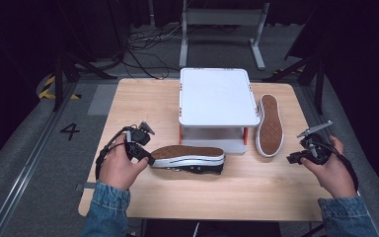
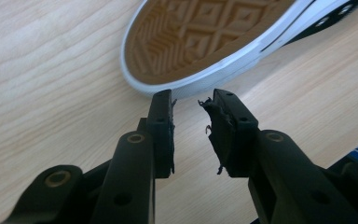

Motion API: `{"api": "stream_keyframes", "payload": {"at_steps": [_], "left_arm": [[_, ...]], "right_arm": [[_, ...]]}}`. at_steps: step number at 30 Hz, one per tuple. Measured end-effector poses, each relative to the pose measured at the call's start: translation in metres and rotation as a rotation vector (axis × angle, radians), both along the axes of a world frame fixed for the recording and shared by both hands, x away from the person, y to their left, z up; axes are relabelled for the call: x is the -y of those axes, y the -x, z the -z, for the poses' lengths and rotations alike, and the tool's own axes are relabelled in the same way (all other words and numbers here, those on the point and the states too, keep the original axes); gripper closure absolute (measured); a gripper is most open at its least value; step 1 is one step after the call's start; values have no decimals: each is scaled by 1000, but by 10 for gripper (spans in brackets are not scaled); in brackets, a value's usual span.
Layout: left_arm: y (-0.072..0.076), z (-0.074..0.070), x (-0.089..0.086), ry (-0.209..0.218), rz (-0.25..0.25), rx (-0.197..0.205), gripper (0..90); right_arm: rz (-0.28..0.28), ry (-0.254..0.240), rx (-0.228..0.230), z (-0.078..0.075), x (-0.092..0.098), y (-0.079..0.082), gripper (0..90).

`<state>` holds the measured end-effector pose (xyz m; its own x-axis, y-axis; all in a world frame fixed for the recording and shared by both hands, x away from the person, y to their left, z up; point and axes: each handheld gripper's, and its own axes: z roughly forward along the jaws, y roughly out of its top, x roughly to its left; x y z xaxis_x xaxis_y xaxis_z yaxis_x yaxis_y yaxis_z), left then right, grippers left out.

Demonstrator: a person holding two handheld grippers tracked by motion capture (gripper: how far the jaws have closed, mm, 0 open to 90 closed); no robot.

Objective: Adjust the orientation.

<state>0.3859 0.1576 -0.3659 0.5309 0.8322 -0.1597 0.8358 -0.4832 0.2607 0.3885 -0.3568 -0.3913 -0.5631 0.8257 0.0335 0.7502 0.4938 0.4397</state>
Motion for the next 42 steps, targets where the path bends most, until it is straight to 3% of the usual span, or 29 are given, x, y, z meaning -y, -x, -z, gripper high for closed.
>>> {"api": "stream_keyframes", "payload": {"at_steps": [3, 7, 11, 13, 15, 26, 28, 33, 36, 39, 42], "left_arm": [[-1, -3, 7, -32, 8, 29, 693], [-4, -3, 15, -45, -1, 21, 637], [-6, -3, 23, -53, 3, 22, 628], [-6, -6, 29, -45, 19, 39, 668], [-7, -9, 42, -6, 43, 72, 714], [-18, 5, 86, -33, 102, 142, 789], [-21, 10, 89, -48, 110, 127, 789], [-21, 11, 88, -36, 103, 122, 794], [-14, 12, 91, -47, 115, 100, 837], [-6, 14, 90, -57, 128, 71, 846], [5, 19, 89, -62, 140, 18, 841]], "right_arm": [[5, -9, -1, -2, 2, 2, 716], [11, -51, -21, -1, 5, 1, 673], [39, -11, -38, 2, 5, 1, 728], [49, -21, -35, 1, 5, 2, 781], [43, -40, -31, -1, 4, 4, 824], [23, -36, -27, 1, 1, 5, 825], [21, -32, -27, 0, 0, 6, 817], [21, -35, -21, 0, 0, 6, 806], [24, -38, -20, -1, 1, 7, 798], [26, -41, -15, -2, 2, 7, 796], [23, -43, -11, -4, 3, 7, 794]]}}
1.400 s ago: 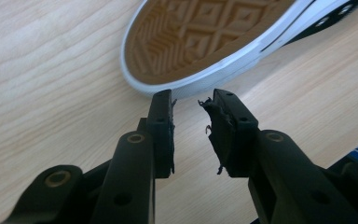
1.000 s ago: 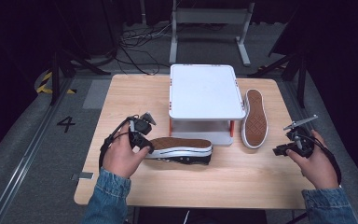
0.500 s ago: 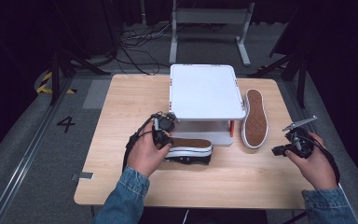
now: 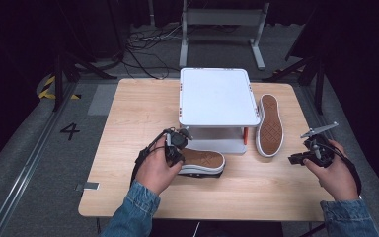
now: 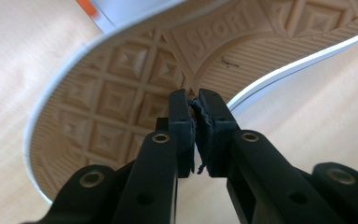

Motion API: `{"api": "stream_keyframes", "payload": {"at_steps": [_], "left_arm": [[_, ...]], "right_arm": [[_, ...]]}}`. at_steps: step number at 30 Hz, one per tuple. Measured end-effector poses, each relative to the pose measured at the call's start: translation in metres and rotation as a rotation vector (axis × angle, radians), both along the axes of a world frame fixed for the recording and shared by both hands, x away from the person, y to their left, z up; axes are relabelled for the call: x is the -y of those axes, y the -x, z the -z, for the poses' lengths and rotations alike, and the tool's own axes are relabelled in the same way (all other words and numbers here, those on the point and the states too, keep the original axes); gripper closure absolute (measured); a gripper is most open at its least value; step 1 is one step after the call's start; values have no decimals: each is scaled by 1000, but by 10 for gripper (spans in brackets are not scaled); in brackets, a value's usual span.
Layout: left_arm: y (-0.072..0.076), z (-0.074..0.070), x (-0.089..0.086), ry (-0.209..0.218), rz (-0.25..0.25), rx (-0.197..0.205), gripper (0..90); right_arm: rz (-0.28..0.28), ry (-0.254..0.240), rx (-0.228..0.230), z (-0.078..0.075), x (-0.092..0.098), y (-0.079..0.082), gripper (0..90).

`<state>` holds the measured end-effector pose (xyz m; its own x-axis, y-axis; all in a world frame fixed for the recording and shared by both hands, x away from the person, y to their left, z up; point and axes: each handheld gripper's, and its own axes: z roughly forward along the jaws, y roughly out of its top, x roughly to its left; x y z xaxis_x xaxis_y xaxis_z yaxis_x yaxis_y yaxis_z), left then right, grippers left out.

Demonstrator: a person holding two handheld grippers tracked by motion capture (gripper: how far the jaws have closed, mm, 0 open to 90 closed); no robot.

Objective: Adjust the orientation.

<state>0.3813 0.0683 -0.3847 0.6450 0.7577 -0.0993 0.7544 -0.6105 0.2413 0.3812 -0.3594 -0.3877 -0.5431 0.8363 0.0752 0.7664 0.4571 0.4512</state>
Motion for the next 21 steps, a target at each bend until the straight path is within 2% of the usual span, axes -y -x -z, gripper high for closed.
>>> {"api": "stream_keyframes", "payload": {"at_steps": [1, 3, 5, 6, 7, 8, 9, 10, 12, 13, 14, 15, 16, 17, 18, 19, 21], "left_arm": [[4, 2, 0, -4, 8, -21, 838], [12, 4, -1, 2, 7, -29, 834], [19, 6, -3, 1, 17, -58, 835], [19, 6, -3, 1, 17, -58, 838], [25, 9, -4, 9, 24, -89, 840], [27, 10, -4, 5, 35, -98, 840], [34, 13, -3, -6, 52, -139, 839], [34, 13, -3, -6, 52, -139, 831], [42, 18, 0, -26, 89, -191, 812], [46, 18, 1, -25, 96, -176, 795], [48, 17, 3, -28, 89, -165, 734], [48, 17, 3, -51, 96, -158, 728], [50, 18, 5, -75, 92, -162, 677], [53, 17, 7, -119, 103, -147, 612], [55, 14, 9, -125, 123, -134, 598], [56, 10, 10, -113, 137, -124, 577], [58, -2, 12, -83, 163, -77, 527]], "right_arm": [[-1, -4, 2, -1, 0, 0, 793], [-4, -5, 5, -2, 0, -1, 789], [-8, -7, 9, -3, 0, -2, 789], [-8, -7, 9, -3, 0, -2, 789], [-14, -10, 12, -4, -2, -3, 787], [-14, -10, 12, -4, -2, -3, 787], [-22, -10, 15, -5, -4, -5, 784], [-22, -10, 15, -5, -4, -5, 784], [-28, -12, 18, -6, -6, -7, 780], [-34, -11, 21, -6, -7, -8, 778], [-35, -10, 18, -6, -9, -8, 775], [-42, -10, 20, -6, -10, -9, 771], [-45, -9, 21, -6, -11, -10, 769], [-47, -10, 22, -6, -12, -10, 766], [-49, -11, 23, -6, -12, -10, 760], [-50, -14, 22, -6, -13, -10, 752], [-53, -21, 22, -7, -12, -10, 736]]}}
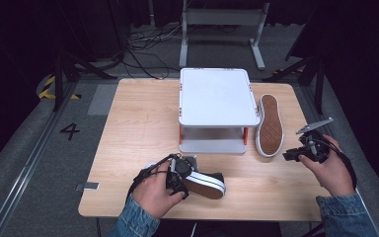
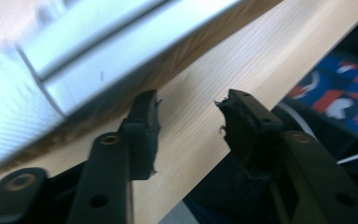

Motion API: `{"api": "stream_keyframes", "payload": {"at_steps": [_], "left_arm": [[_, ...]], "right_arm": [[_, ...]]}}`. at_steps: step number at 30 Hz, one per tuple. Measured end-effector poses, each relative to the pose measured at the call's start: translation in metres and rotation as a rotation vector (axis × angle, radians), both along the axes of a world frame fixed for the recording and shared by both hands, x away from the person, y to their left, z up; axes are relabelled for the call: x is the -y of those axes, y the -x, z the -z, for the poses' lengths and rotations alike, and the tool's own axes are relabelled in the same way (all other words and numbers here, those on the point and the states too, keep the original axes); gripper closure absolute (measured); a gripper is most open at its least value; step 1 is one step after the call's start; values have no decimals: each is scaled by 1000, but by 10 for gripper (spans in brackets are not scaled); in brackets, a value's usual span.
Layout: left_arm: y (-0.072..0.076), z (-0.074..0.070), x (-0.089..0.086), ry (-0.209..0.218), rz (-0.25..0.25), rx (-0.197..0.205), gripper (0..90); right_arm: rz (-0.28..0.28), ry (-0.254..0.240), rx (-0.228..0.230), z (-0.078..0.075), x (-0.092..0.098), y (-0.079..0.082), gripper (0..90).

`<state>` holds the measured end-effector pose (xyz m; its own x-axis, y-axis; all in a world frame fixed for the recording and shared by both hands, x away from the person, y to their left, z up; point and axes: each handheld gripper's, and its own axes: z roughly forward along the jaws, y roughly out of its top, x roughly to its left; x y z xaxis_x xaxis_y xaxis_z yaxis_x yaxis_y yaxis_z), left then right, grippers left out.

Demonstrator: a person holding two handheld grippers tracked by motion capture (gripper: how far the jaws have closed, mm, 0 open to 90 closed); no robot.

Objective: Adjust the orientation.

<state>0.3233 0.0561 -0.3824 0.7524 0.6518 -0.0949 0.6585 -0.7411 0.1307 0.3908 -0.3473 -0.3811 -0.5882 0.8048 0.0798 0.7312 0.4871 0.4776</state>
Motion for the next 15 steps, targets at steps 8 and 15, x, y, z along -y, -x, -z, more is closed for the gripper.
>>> {"api": "stream_keyframes", "payload": {"at_steps": [8, 15], "left_arm": [[2, -18, 6, -22, 59, 93, 393], [-4, -31, -2, -21, 83, 173, 317]], "right_arm": [[-8, -38, -10, 0, 8, 10, 703], [29, -56, -4, -1, 23, 21, 690]]}}
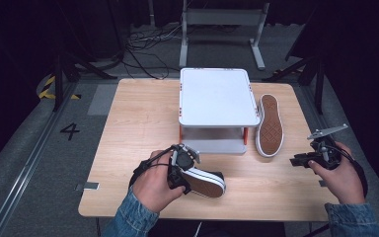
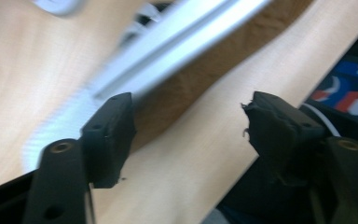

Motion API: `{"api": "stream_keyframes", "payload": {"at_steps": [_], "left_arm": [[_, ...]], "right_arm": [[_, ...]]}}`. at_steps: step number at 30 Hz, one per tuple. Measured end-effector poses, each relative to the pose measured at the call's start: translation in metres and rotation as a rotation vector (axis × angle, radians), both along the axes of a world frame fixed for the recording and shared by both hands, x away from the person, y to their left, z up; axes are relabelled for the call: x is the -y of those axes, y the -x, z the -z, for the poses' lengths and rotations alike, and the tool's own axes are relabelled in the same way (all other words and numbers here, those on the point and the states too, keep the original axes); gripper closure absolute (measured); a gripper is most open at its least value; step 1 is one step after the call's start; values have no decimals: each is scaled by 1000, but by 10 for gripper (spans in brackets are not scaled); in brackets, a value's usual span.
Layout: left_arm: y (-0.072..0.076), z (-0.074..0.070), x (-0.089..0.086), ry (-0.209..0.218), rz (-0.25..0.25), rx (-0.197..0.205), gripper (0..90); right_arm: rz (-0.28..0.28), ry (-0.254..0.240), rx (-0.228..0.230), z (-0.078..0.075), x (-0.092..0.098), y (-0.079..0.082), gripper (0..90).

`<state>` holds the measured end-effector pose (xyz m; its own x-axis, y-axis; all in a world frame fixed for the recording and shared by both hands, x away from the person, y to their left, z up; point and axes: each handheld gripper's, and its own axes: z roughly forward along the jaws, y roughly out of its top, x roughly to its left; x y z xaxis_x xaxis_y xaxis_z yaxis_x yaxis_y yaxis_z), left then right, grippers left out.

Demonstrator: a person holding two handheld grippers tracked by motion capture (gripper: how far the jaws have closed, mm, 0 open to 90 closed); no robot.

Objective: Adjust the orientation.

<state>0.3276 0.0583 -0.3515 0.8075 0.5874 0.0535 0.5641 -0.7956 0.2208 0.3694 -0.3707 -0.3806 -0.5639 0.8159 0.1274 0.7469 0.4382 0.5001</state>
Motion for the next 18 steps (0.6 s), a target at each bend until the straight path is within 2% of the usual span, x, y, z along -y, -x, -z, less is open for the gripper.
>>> {"api": "stream_keyframes", "payload": {"at_steps": [1, 3, 4, 6, 7, 8, 10, 11, 12, 13, 15, 17, 18], "left_arm": [[-2, -3, -2, 0, 1, 17, 317], [-5, -1, -4, -9, 11, 16, 300], [-7, 3, -5, -24, 12, 1, 256], [-13, 13, -8, -46, 32, -38, 250], [-15, 15, -8, -50, 43, -43, 230], [-19, 17, -11, -33, 48, -41, 145], [-20, 17, -12, -24, 53, -35, 163], [-19, 17, -13, -28, 76, -56, 175], [-19, 17, -13, -28, 76, -56, 214], [-17, 17, -13, -37, 89, -58, 214], [-17, 16, -13, -22, 92, -63, 194], [-19, 21, -9, -55, 84, -51, 207], [-24, 29, -7, -95, 80, -50, 195]], "right_arm": [[3, -5, 1, 0, 2, 1, 687], [8, -4, 0, 0, 3, 2, 684], [11, -3, -1, 1, 4, 4, 680], [11, -3, -3, 2, 4, 4, 677], [11, -4, -3, 2, 4, 5, 674], [7, -7, 0, 3, 4, 4, 667], [3, -5, 0, 4, 2, 4, 662], [-5, -2, -1, 4, 2, 3, 662], [-5, -2, -1, 4, 2, 3, 662], [-6, -4, -7, 5, 0, 3, 662], [-15, -2, -6, 6, -1, 2, 660], [-17, -1, -7, 7, -3, 2, 653], [-20, 3, -7, 8, -3, 1, 653]]}}
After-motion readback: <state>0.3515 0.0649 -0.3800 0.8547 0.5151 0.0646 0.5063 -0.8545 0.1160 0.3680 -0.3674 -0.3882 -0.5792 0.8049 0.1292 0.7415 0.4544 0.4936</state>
